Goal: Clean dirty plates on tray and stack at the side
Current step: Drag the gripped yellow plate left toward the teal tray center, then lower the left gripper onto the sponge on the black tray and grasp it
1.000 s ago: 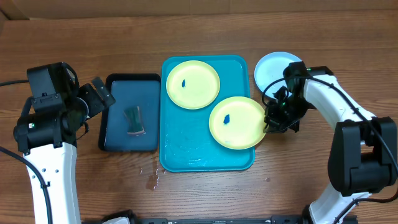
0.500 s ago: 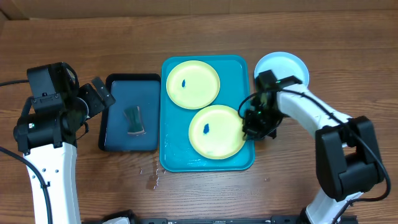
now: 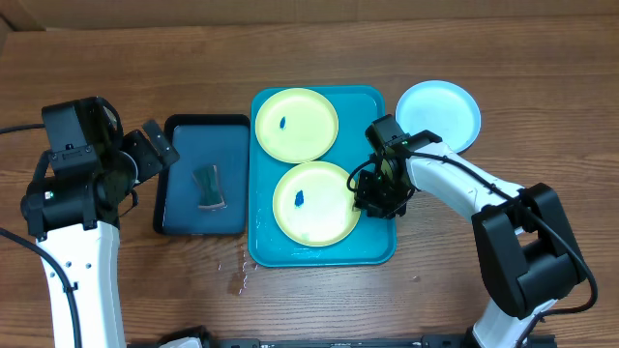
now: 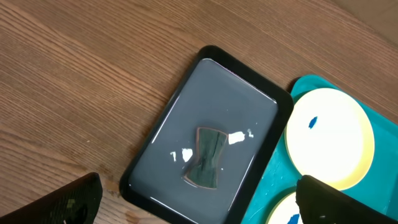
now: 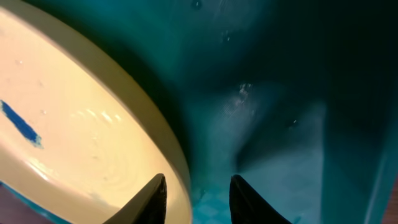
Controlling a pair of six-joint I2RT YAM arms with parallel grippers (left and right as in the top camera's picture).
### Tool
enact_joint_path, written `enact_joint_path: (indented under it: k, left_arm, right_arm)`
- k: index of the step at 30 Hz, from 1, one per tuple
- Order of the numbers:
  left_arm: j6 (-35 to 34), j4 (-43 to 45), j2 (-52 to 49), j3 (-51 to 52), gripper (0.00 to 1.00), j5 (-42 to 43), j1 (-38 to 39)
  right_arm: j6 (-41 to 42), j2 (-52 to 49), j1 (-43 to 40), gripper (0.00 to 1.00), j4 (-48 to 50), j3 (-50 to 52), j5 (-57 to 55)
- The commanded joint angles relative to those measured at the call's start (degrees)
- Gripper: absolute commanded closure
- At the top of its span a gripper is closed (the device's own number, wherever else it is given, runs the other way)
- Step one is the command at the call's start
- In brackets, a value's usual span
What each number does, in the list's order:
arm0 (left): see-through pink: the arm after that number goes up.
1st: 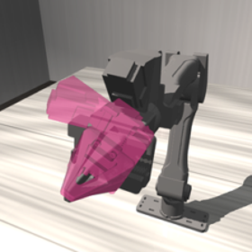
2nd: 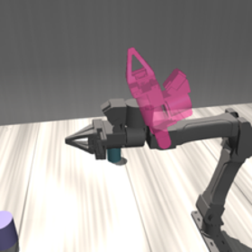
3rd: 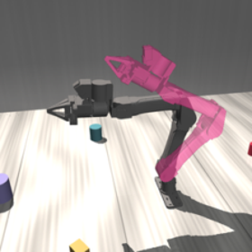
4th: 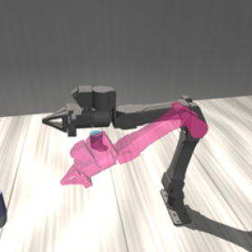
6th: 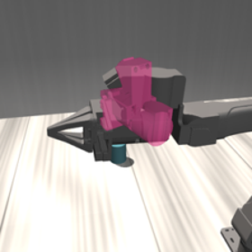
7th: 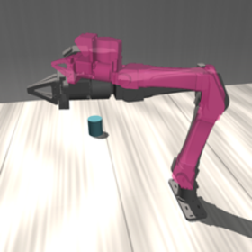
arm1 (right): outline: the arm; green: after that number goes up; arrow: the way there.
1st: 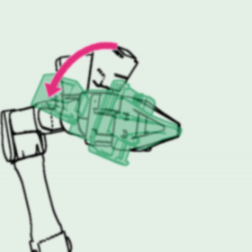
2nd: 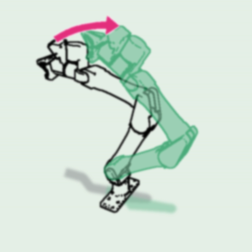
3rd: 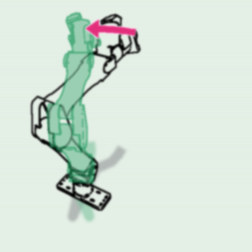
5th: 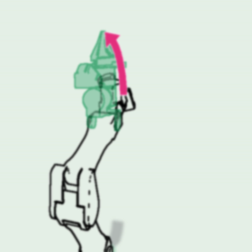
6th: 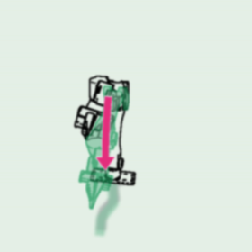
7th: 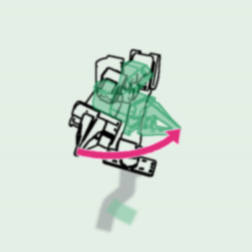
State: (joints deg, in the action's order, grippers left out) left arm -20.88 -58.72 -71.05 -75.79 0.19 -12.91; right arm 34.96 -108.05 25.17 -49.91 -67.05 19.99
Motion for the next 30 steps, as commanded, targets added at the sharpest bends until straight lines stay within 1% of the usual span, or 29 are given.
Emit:
enact_joint_path:
  k: [1,3,4,15,16,20,21,28,30]
  left_arm:
    - [-0.35,0.22,-0.2,-0.98,0.0,-0.61,-0.22]
    - [-0.33,0.22,-0.2,-0.96,0.0,-0.61,-0.22]
    - [-0.35,0.2,-0.2,-0.96,0.0,-0.61,-0.22]
    - [-0.33,0.22,-0.2,-0.96,0.0,-0.61,-0.22]
    - [-0.35,0.22,-0.2,-0.98,0.0,-0.61,-0.22]
    - [-0.33,0.22,-0.2,-0.96,0.0,-0.61,-0.22]
    - [-0.35,0.22,-0.2,-0.96,0.0,-0.63,-0.22]
    - [-0.5,0.42,-0.2,-0.96,0.0,-0.5,-0.22]
    - [-2.6,2.62,-0.2,-0.98,0.0,-0.07,-0.2]
  right_arm:
    - [1.25,0.79,0.22,0.69,0.55,0.31,-3.76]
    - [1.25,0.79,0.22,0.76,0.59,0.31,-4.59]
    - [1.22,0.79,0.22,0.76,0.66,0.31,-4.59]
    - [0.37,0.79,0.24,0.78,1.64,0.37,-5.03]
    - [0.37,0.79,0.24,0.79,1.66,0.37,-5.01]
    - [0.39,0.79,0.24,0.92,1.62,0.37,-5.68]
    - [0.39,0.79,0.24,0.93,1.62,0.37,-6.14]
    - [0.39,0.79,0.24,0.94,1.68,1.53,-6.56]
    - [0.42,0.79,0.24,0.94,2.03,1.95,-7.48]
